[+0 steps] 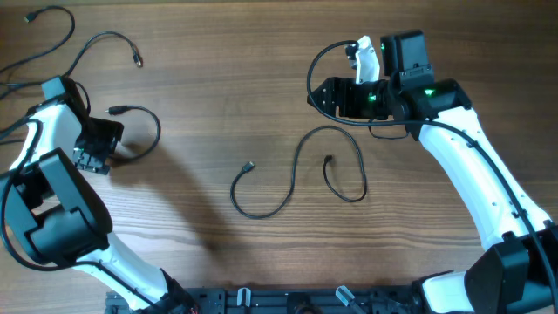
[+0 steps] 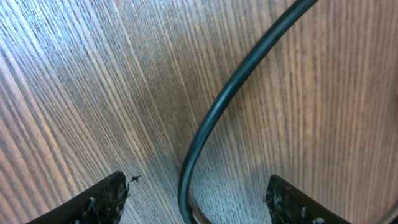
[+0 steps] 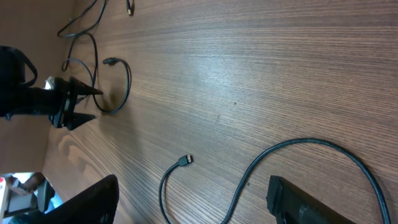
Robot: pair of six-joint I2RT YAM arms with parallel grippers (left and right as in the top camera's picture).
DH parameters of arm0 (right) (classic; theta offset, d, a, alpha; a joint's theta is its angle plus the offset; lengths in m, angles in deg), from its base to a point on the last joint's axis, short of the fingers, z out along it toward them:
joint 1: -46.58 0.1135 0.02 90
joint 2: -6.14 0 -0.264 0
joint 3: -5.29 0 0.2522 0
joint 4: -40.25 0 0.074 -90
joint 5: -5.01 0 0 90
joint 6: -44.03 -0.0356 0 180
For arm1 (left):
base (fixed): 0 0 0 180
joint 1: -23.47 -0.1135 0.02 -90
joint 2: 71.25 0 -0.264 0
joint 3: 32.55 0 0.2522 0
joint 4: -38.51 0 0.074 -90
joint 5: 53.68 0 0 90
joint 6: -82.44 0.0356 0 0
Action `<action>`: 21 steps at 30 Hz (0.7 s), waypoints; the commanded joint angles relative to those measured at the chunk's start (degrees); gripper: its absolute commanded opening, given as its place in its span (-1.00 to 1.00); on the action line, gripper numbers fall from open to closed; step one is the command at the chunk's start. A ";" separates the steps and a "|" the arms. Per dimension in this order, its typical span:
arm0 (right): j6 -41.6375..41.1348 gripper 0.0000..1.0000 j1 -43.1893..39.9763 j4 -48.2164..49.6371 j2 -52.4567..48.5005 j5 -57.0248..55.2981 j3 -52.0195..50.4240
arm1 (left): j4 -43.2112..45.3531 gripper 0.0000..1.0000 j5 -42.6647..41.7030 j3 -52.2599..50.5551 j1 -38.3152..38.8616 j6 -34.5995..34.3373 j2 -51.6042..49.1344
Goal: Untangle cables
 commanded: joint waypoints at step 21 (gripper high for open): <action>-1.66 0.52 0.20 -0.50 0.74 -0.57 -0.15 | 12.31 -0.73 0.00 -4.55 3.28 -7.50 -0.63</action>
